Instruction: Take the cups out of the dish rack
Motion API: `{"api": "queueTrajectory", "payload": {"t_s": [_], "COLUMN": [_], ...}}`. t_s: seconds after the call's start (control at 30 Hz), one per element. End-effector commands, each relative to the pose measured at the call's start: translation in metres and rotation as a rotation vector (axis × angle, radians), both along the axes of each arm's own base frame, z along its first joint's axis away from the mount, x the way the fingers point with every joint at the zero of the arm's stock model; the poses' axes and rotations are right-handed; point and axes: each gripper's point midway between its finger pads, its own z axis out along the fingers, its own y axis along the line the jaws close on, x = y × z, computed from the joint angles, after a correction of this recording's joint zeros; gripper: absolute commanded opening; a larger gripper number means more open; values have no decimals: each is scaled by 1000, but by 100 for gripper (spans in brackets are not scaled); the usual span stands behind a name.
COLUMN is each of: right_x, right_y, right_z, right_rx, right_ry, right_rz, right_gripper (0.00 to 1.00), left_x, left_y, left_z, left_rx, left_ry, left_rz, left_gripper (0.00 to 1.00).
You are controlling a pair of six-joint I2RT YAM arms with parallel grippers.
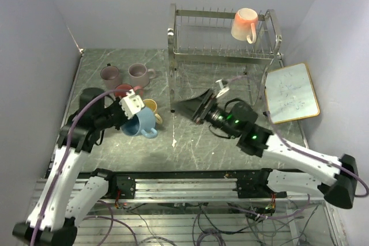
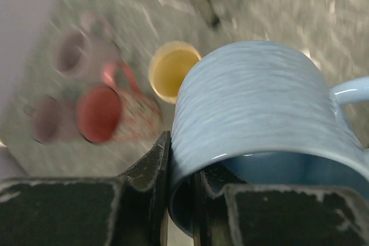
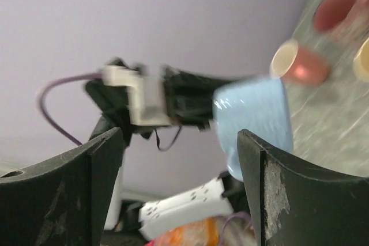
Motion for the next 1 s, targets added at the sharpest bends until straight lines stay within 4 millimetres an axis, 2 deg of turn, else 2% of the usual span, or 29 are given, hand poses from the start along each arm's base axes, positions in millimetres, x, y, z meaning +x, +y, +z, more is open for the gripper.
{"api": "queueTrajectory", "payload": {"t_s": [0.0, 0.03, 0.23, 0.37, 0.47, 0.7, 0.87, 0.97], "right_x": [39, 47, 82, 101, 116, 179, 233, 265], "right_y": [-56, -69, -134, -167, -182, -218, -247, -268], "right_z": [0, 2, 63, 109, 129, 148, 148, 136], "right_rx": [-314, -361, -582, -724, -814, -1005, -1049, -1088], "right_ry": [-141, -154, -301, -393, -421, -420, -393, -354], "right_rz": [-230, -264, -504, -661, -748, -896, -913, -889], "right_gripper": [80, 80, 84, 89, 94, 97, 94, 88], "left_x": [-3, -2, 7, 9, 9, 21, 32, 32], "left_y": [26, 29, 35, 14, -1, -17, -39, -54], "left_z": [-68, -76, -109, -116, -123, -155, -158, -159], "left_rx": [203, 223, 284, 278, 300, 356, 310, 310], "left_ry": [284, 319, 446, 491, 503, 548, 553, 534], "left_rz": [64, 78, 119, 75, 34, 39, 22, -7], "left_gripper": [7, 7, 7, 7, 7, 7, 7, 7]}}
